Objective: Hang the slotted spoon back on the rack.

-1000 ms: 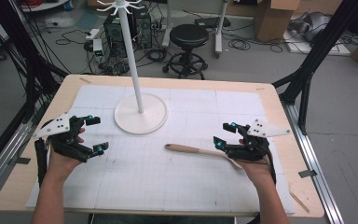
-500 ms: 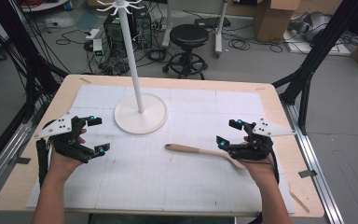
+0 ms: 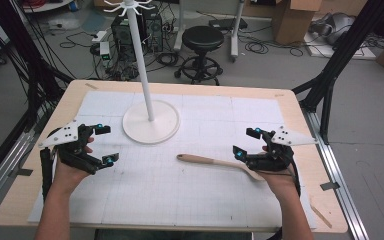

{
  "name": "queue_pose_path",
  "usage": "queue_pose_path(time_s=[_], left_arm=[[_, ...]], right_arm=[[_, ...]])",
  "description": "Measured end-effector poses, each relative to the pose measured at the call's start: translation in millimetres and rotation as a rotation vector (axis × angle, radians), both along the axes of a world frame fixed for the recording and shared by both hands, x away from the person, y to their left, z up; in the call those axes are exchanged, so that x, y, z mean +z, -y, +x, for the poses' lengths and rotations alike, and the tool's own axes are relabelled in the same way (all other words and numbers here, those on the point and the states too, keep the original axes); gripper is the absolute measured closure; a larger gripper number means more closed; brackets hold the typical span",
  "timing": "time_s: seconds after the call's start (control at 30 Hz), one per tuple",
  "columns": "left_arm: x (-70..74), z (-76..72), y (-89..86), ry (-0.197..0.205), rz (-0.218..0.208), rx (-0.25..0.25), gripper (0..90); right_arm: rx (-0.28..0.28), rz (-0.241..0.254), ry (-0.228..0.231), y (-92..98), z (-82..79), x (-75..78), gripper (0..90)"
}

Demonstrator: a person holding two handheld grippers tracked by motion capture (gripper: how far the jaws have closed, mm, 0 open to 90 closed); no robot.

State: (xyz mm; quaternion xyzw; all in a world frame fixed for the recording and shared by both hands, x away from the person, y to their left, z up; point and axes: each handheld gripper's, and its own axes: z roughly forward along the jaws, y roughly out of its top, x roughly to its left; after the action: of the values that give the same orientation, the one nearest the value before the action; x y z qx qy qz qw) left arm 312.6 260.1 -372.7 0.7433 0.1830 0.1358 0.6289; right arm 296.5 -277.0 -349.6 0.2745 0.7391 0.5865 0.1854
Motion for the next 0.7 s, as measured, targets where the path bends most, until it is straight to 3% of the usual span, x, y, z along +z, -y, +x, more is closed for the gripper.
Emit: queue_pose_path(time_s=[0.23,0.4,0.7], left_arm=[[3.7,-2.8,-6.3,0.010,-0.017,0.020,1.8],[4.8,-4.4,-7.0,0.012,-0.014,0.021,1.8],[4.0,-3.1,-5.6,0.013,-0.008,0.015,1.8]], right_arm=[[0.032,-0.065,-0.035,-9.7,9.9,-1.2,19.3],[0.074,-0.181,-0.128,-27.0,25.6,-7.7,19.6],[0.120,-0.357,-0.213,-55.3,49.0,-26.7,19.1]])
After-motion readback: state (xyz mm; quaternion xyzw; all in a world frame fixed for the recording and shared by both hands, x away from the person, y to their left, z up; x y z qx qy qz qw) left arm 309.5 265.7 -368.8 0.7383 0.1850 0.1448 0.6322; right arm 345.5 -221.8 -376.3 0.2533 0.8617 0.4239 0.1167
